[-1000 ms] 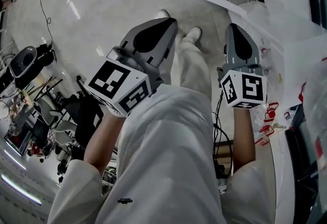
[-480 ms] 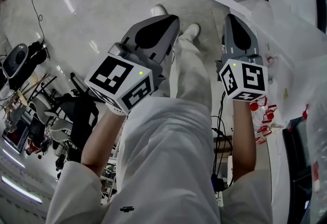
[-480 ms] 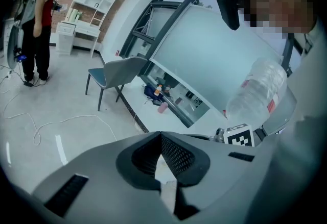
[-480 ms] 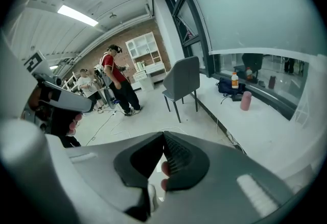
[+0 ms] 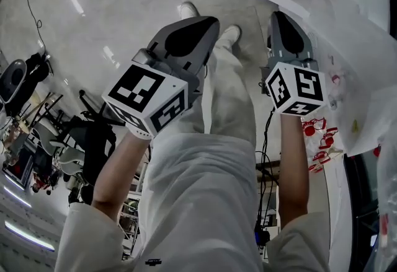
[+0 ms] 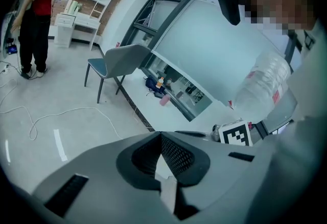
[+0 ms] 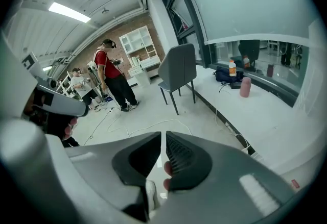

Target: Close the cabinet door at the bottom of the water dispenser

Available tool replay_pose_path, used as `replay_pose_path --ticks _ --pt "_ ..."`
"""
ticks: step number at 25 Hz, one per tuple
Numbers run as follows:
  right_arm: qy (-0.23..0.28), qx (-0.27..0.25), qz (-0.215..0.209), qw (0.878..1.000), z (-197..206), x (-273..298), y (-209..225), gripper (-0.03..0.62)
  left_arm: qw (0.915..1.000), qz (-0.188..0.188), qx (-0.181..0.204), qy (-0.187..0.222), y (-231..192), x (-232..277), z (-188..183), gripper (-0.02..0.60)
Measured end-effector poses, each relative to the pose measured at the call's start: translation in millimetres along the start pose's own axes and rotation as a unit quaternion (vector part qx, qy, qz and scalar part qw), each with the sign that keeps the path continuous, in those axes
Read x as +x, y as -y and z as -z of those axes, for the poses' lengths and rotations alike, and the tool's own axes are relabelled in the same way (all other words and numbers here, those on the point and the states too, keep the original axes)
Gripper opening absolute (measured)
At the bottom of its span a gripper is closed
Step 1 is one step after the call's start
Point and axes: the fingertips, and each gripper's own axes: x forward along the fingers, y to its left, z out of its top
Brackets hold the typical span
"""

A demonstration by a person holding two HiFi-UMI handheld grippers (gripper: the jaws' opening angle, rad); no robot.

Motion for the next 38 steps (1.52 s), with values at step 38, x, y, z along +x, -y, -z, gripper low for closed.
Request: replay_pose_path --ticks 38 --pt "-0.118 -0.004 0.021 0.993 118.6 148.7 20.9 0.106 0.9982 -0.012 -0.033 -0.048 -111.9 66.2 65.5 0.002"
